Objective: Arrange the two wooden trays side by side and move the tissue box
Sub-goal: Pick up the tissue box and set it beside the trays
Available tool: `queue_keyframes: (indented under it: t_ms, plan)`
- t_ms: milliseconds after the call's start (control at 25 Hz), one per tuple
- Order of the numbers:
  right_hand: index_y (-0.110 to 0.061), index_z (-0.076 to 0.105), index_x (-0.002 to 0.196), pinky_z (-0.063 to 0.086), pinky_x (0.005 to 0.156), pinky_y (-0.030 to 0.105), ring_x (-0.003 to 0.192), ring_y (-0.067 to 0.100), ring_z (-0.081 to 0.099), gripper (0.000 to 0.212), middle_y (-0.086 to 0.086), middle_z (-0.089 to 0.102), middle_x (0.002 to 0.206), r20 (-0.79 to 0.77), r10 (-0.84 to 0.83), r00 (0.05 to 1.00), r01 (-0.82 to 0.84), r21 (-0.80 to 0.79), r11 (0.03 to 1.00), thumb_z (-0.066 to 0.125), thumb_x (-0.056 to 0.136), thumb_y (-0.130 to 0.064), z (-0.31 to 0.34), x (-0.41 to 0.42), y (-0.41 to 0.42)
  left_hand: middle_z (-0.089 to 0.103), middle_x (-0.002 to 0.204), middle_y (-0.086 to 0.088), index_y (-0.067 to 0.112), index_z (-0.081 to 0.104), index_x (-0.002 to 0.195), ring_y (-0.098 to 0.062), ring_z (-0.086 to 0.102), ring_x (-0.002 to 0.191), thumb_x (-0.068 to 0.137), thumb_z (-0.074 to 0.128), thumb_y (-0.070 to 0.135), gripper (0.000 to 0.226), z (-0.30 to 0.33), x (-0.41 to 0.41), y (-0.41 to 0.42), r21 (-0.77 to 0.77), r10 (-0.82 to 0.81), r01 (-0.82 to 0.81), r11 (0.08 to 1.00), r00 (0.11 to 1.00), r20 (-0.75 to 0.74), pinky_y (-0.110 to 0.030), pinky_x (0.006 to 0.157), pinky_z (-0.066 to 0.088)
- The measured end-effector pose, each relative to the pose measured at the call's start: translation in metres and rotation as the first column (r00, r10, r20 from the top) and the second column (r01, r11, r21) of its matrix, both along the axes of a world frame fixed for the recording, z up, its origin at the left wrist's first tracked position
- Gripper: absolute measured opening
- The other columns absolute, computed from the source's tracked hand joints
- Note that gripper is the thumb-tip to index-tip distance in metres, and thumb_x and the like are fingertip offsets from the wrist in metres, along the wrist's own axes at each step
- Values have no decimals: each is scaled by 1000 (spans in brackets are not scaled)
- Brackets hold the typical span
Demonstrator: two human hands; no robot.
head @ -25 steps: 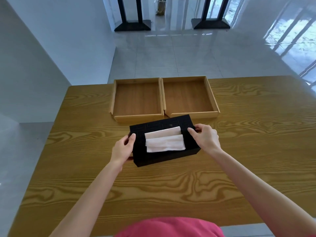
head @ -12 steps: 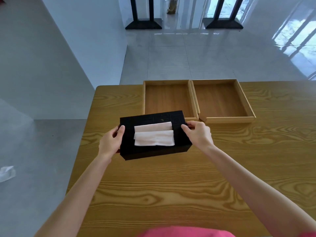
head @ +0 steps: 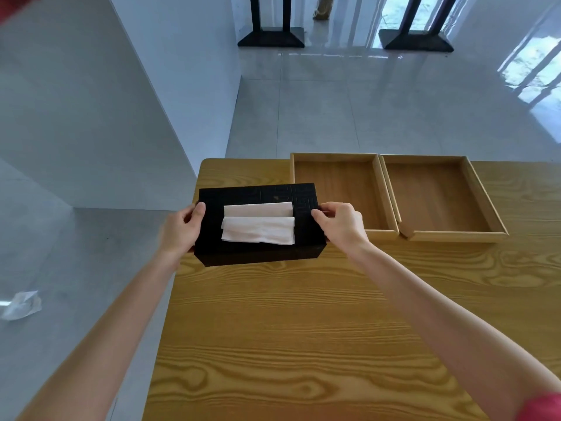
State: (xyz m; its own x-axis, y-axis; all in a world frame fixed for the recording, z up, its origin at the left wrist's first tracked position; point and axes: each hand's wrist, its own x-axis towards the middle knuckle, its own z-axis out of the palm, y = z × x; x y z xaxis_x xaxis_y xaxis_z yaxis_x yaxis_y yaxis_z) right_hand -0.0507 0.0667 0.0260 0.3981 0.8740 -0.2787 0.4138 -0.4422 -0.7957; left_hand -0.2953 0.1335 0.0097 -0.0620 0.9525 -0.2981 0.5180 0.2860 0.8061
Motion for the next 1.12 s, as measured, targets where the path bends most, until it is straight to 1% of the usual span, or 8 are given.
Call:
queue_keyframes:
  t_ms: [80, 200, 280, 320, 360, 440, 760, 1120]
  plan:
    - [-9, 64, 110, 56, 84, 45, 88, 28, 66, 27, 11, 69, 104, -10, 7, 1000, -7, -5, 1000, 52, 90, -23, 1, -7, 18, 61, 86, -5, 14, 47, 129, -22, 57, 79, 91, 37, 40, 47, 1, -7, 20, 5, 6, -6, 1000, 1000, -7, -52, 90, 49]
    - [-8, 64, 108, 56, 84, 45, 90, 29, 65, 27, 13, 69, 103, -19, 21, 1000, -21, -16, 1000, 50, 91, -22, 0, -17, 45, 57, 78, 4, 15, 50, 127, -27, 57, 88, 92, 37, 40, 45, 1, -14, 50, 17, 1, -1, 1000, 1000, -21, -54, 90, 48]
    - [-6, 63, 110, 54, 87, 46, 94, 29, 64, 28, 14, 68, 105, -16, 21, 1000, -22, -21, 1000, 50, 91, -21, -2, -21, 64, 63, 88, -3, 14, 50, 127, -29, 57, 96, 92, 36, 39, 45, 1, -18, 69, 23, -13, 13, 1000, 1000, -24, -56, 90, 47]
    - [-6, 62, 113, 54, 88, 46, 96, 29, 63, 29, 14, 67, 107, -19, 20, 1000, -21, -18, 1000, 50, 91, -20, -3, -22, 73, 65, 102, -9, 14, 49, 128, -31, 56, 103, 92, 36, 39, 45, -1, -20, 79, 24, -21, 22, 999, 999, -31, -56, 92, 46]
    - [-5, 60, 115, 54, 88, 45, 98, 29, 63, 30, 14, 66, 110, -26, 19, 999, -19, -14, 1000, 50, 91, -19, -4, -23, 82, 62, 115, -14, 14, 48, 128, -34, 54, 110, 92, 35, 39, 45, -2, -20, 88, 22, -26, 26, 999, 999, -39, -55, 94, 45]
    - [-5, 57, 120, 54, 89, 44, 103, 29, 61, 33, 15, 64, 115, -36, 14, 999, -14, -16, 1000, 50, 92, -19, -7, -24, 99, 57, 126, -15, 15, 48, 129, -35, 51, 116, 92, 35, 39, 46, -7, -20, 106, 8, -25, 26, 1000, 999, -42, -54, 97, 43]
    - [-5, 57, 118, 54, 87, 38, 107, 29, 60, 30, 15, 64, 116, -58, 4, 998, -7, -52, 999, 53, 90, -16, -33, -19, 149, 49, 138, -9, 18, 39, 135, -30, 46, 124, 89, 43, 43, 53, -35, -6, 163, -91, -81, 80, 993, 997, -2, -49, 103, 40]
    - [-6, 54, 123, 52, 92, 39, 110, 28, 59, 34, 14, 63, 119, -87, 34, 996, -37, -26, 999, 55, 89, -11, -47, -19, 166, 44, 142, -10, 15, 34, 137, -29, 43, 127, 90, 41, 41, 55, -64, -8, 182, -46, -85, 83, 995, 995, -54, -47, 106, 37]
